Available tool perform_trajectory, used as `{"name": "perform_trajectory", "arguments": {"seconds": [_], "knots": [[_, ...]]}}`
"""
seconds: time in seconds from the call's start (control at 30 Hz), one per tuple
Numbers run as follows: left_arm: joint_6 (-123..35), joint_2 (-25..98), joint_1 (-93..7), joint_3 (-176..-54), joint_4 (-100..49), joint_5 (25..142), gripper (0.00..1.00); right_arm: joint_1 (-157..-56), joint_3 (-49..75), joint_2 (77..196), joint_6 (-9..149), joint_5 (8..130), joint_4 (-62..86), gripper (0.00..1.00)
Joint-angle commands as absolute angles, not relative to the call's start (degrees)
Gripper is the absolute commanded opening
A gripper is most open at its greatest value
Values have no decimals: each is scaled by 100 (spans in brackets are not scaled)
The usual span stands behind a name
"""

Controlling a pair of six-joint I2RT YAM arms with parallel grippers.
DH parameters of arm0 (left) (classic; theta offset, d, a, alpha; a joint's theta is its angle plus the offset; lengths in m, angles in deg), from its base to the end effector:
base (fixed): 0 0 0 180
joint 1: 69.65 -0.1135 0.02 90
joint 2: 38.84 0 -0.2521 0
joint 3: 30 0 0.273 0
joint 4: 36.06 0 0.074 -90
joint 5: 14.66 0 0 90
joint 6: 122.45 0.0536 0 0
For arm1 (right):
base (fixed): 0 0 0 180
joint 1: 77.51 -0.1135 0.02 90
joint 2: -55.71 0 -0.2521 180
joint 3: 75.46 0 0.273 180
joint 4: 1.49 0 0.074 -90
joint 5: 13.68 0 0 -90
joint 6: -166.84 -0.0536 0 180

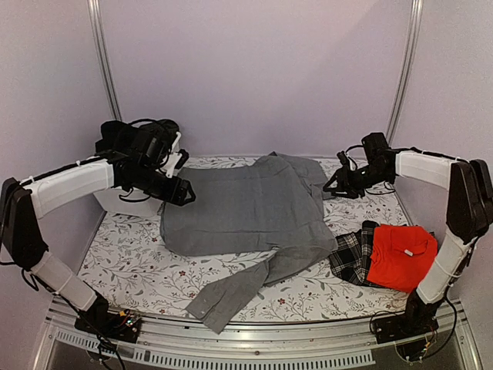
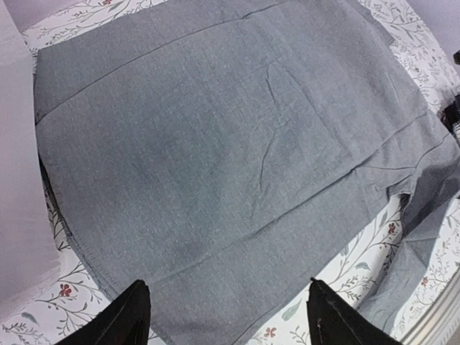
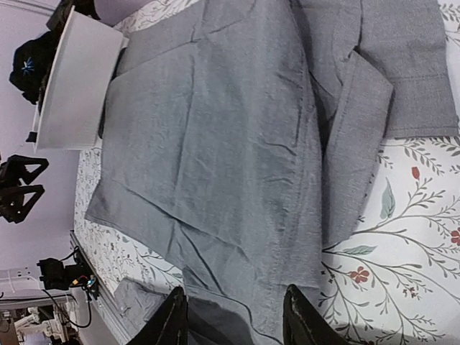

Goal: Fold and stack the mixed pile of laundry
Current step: Flatten out the crumpled shirt at the center of the board.

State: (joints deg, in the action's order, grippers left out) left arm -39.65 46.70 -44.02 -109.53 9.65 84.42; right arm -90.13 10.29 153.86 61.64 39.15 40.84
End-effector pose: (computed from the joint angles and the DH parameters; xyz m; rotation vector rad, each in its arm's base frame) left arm 0.3124 -0.1593 0.2366 0.4701 2.4659 -0.4372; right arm 0.3733 0.1168 0.2091 -0.2123 2.5228 1.0140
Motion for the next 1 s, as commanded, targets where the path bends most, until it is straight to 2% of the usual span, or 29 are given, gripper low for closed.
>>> {"name": "perform_trajectory", "arguments": {"seconds": [0.0,0.77,0.9,0.97], "knots": [[-3950,4913,-4345,-10894,811,8452,74,-9034,968,15943,6309,4398,4258,40],[-4044,5555,-4327,-11212,749,8270,73,-9076,1402,17428,6344,4700,4073,36],[-4056,5592,-4326,-11213,742,8219,73,-9262,1675,17623,6421,5073,4300,36],[-4049,5613,-4320,-11209,740,8182,73,-9341,1719,17685,6451,5358,4394,32]]}}
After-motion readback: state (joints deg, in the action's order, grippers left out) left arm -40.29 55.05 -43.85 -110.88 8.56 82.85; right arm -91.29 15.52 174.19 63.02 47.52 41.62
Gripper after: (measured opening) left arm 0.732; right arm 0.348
